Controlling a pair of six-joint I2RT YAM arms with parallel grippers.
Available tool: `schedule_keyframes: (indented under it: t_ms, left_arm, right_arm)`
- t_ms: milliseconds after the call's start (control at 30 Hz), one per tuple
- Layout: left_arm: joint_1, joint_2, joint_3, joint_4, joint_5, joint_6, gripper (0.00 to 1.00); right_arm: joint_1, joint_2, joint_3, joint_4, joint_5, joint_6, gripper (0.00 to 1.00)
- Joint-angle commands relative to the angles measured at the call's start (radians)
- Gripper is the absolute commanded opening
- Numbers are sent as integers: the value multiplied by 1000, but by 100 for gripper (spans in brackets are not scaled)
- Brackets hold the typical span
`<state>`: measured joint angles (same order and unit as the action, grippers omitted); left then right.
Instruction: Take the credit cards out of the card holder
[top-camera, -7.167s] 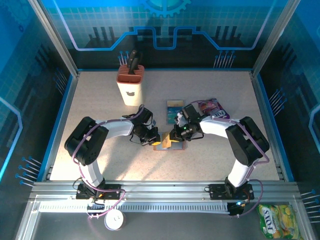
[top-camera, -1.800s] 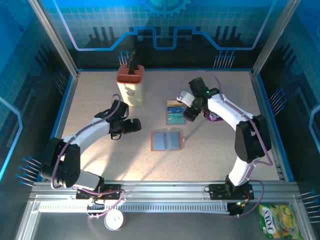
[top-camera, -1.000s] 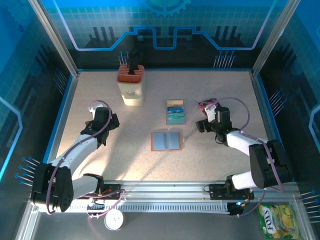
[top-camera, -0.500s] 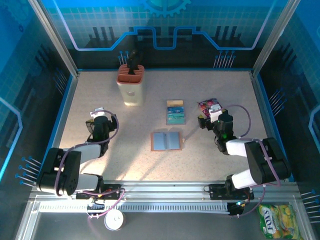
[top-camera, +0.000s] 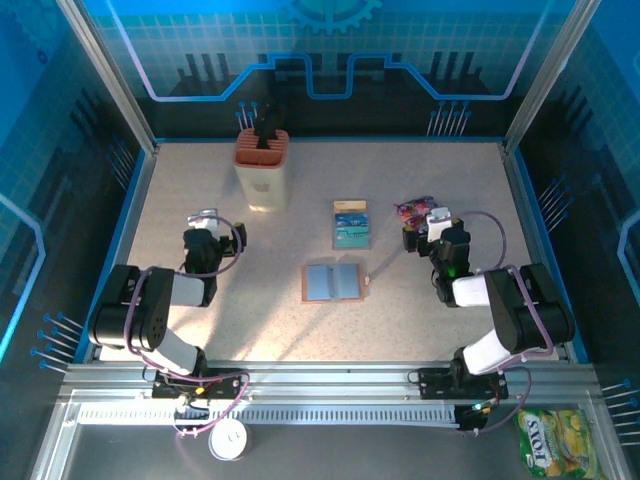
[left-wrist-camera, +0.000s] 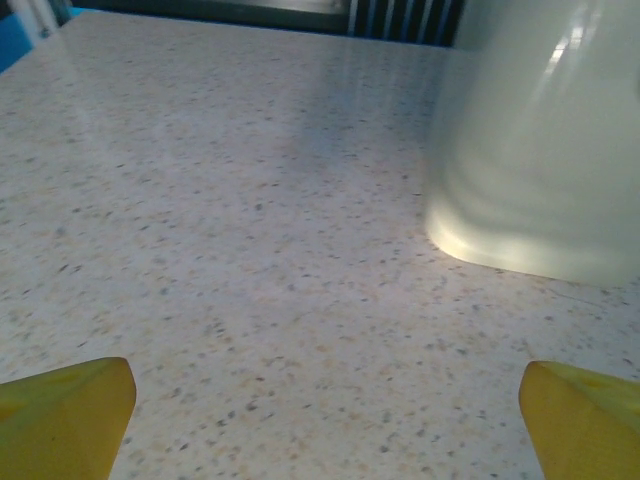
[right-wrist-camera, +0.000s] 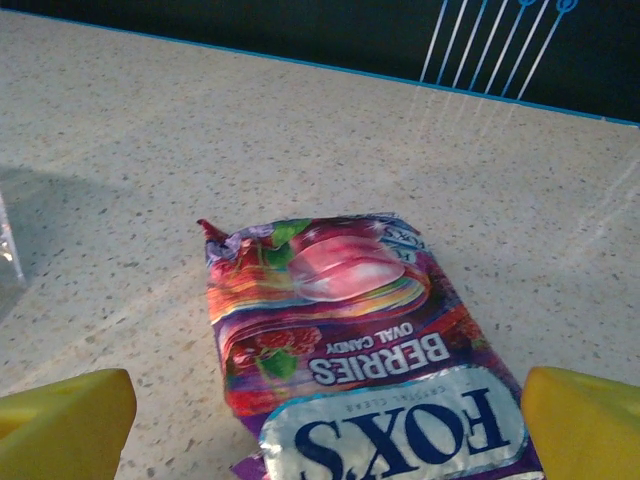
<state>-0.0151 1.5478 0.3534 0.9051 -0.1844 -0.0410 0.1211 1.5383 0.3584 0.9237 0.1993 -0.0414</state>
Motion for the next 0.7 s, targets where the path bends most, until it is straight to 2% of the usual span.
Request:
schedule_keyframes:
  t_ms: [0,467,567,667]
  left_arm:
    - [3,5,32,16,80,41,99]
    - [3,3,31,15,81,41,99]
    - [3,3,31,15,81,41,99]
    - [3,2,32,14,81,41,99]
  right_arm:
    - [-16,3,21,9,-7,22,100]
    - [-14,3,19,11,-9,20,100]
    - [-44,3,41,-33,-91,29,100]
    - [-50,0,23,-2,-86,38,100]
